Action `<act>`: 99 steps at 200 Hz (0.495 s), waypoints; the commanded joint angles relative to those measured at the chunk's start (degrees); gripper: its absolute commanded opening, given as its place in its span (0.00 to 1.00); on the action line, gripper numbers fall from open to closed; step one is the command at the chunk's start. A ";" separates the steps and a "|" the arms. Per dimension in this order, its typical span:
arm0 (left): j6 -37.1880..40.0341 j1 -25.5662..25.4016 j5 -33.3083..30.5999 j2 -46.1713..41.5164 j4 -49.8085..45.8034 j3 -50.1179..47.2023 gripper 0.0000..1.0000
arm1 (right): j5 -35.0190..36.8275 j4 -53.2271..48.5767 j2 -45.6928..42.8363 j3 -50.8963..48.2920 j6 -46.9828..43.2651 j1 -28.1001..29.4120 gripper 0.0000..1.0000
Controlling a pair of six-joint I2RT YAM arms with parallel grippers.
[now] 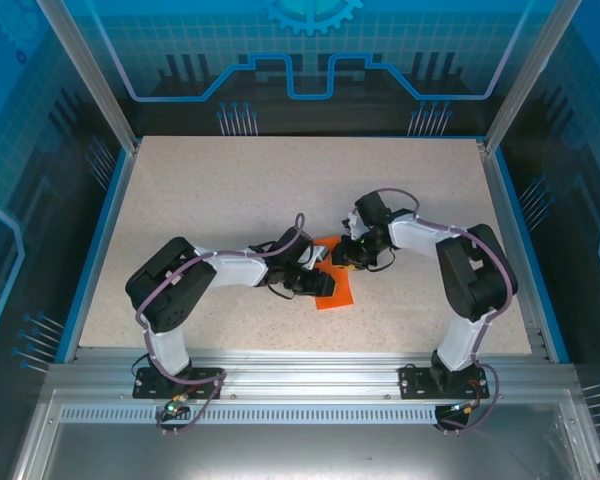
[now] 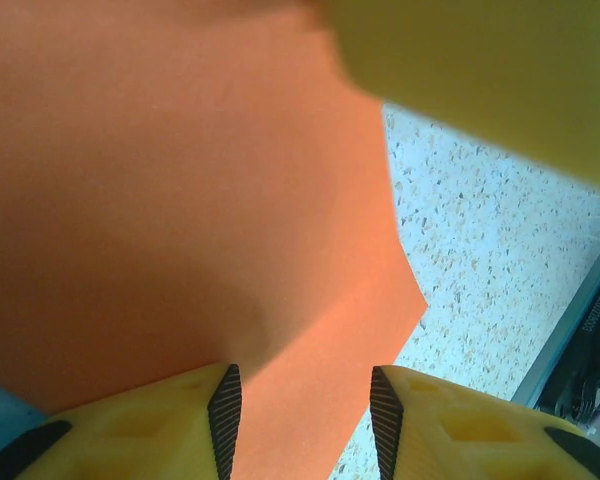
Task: Fold a paper plane with a square sheet of paper (fold left side to right side)
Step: Hold the square sheet of paper at the center of the table.
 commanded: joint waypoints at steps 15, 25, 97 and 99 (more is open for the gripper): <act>-0.74 -0.06 -1.46 1.49 -2.06 1.30 0.43 | -0.09 -6.35 -8.48 -5.44 -2.13 -1.30 0.18; -0.84 -0.06 -1.56 1.36 -2.11 1.30 0.43 | -1.78 -6.20 -10.16 -8.28 -1.79 -1.17 0.14; -1.13 -0.15 -2.16 0.83 -2.15 1.02 0.43 | -7.58 3.98 -5.63 -16.55 3.67 2.28 0.10; -1.06 -0.14 -2.23 0.83 -2.17 1.03 0.43 | -7.64 4.08 -5.32 -16.41 3.72 2.32 0.10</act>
